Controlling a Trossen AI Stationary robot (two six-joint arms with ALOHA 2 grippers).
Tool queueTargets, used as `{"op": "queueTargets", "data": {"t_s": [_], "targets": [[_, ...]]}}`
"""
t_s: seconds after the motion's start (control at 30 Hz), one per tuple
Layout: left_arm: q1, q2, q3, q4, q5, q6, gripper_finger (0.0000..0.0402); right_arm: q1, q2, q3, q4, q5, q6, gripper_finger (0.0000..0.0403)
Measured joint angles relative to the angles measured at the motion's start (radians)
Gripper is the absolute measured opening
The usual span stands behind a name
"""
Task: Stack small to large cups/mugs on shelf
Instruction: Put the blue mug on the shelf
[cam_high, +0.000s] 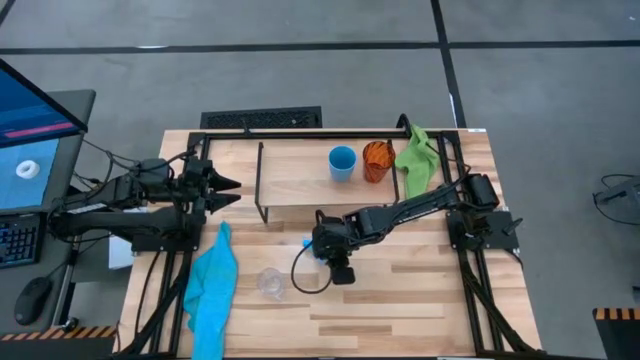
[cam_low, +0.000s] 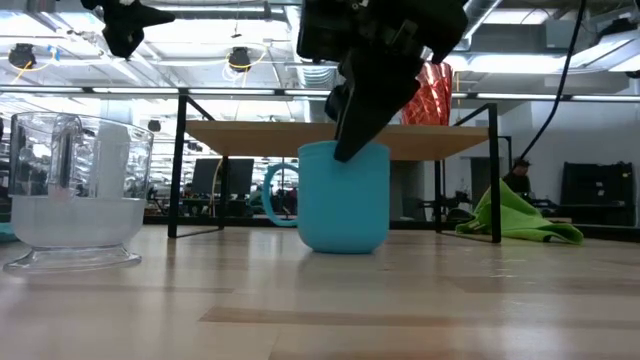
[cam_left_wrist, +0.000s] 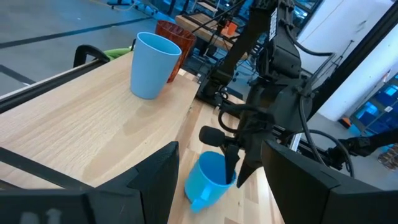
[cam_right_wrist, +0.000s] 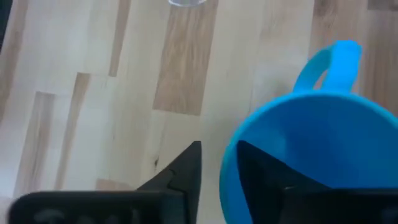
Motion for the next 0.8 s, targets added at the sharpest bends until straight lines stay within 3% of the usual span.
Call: {"op": "queueTargets", "data": {"t_s": [0.23,0.53,0.8], "targets": [[0.0,0.0,0.0,0.0,-0.001,0.0,0.022,0.0,-0.003,0.002,-0.022,0.0,0.043,0.0019],[0.0,0.0,0.0,0.0,-0.001,0.0,0.022,0.007,-0.014,0.056,-0.038,-0.025,0.098,0.0011],[0.0,0.0,0.0,-0.002,0.001,0.001,0.022,0.001,-0.153,0.102,-0.04,-0.028,0.127,0.0013]]}}
